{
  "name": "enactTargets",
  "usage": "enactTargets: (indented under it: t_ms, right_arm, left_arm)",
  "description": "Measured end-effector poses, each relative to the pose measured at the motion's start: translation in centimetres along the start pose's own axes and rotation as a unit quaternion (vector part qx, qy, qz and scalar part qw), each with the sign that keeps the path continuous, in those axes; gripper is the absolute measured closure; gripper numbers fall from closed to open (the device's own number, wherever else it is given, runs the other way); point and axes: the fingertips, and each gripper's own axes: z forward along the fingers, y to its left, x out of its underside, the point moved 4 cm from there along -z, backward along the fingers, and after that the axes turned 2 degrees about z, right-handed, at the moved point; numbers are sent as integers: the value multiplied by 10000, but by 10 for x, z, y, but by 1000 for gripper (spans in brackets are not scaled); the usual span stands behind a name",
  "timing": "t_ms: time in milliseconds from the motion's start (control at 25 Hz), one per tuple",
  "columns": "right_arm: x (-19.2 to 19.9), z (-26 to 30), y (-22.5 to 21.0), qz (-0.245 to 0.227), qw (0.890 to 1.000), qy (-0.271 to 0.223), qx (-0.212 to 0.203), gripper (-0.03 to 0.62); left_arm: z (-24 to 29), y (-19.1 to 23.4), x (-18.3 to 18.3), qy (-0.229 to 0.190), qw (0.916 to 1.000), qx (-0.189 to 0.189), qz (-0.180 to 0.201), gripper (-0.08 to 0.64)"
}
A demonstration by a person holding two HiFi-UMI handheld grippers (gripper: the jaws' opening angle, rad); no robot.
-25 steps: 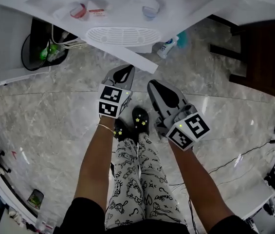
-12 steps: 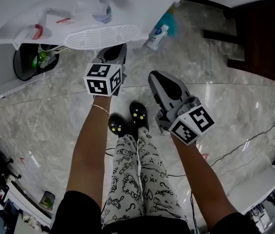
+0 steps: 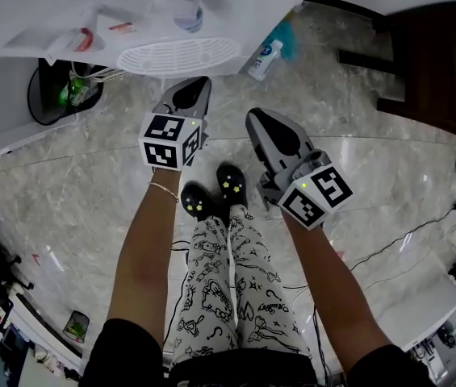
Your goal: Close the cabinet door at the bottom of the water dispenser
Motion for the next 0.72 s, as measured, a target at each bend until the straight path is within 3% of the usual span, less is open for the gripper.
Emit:
enactTargets:
  t_ms: [120, 280, 480, 720]
  right_arm:
    - [2, 3, 12, -113, 9999, 87, -44, 575]
    - [7, 12, 35, -403, 9977, 333, -429, 575]
    - [19, 11, 58, -601, 9941, 710, -554, 577]
    - [23, 8, 87, -585, 9928, 815, -654, 577]
  left_arm:
    - [-31, -11, -6, -56, 9998, 103, 168, 563]
    - [-79, -15, -16, -279, 9994, -41, 214, 563]
    - [-134, -27, -26, -621, 9977, -273, 1, 563]
    - [-185, -35, -31, -937, 9940, -461, -312, 563]
